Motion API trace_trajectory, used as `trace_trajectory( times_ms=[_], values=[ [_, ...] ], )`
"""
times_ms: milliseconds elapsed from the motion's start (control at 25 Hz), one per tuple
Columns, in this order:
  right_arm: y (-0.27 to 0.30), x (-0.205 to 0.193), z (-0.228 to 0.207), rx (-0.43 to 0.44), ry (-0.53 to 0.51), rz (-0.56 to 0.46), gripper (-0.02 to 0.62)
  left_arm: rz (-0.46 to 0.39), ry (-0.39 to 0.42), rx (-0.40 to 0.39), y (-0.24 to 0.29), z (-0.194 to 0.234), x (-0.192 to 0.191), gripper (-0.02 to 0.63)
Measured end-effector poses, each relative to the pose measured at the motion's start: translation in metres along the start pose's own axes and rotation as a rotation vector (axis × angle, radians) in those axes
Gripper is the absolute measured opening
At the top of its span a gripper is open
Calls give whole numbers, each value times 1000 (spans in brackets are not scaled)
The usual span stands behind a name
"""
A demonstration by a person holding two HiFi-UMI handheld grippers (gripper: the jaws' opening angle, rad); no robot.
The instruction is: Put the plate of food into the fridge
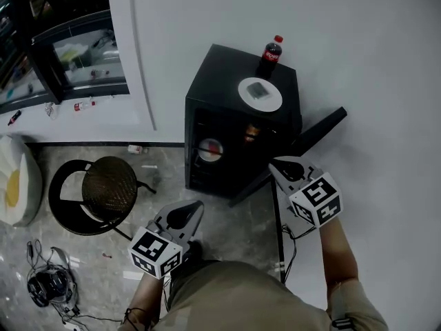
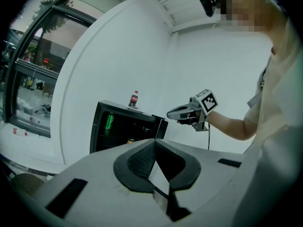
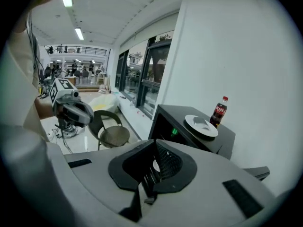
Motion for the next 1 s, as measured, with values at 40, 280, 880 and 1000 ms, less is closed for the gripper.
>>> trace_trajectory(
  times_ms=[40,280,880,1000],
  values=[
    [4,6,-4,0,-1,-2,21,0,-2,0,-1,3,0,11],
    [36,29,-24,-29,-111,51,182,22,-17,6,-6,17,-9,11],
    [117,57,-77,-98,-305,320,232,30,-28,-15,-2,38,-15,11],
    [125,60,-89,-112,-298,345,233,42,-44,-11,-5,42,-18,11]
  ],
)
Point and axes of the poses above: the fingertips, and each gripper's own axes: y forward along the fingers, z to its left, x out of its top, the point moved 9 cm from there along -y, backward along the fingers, and after that the axes turned 11 degrees about y, right-handed, at the moved point
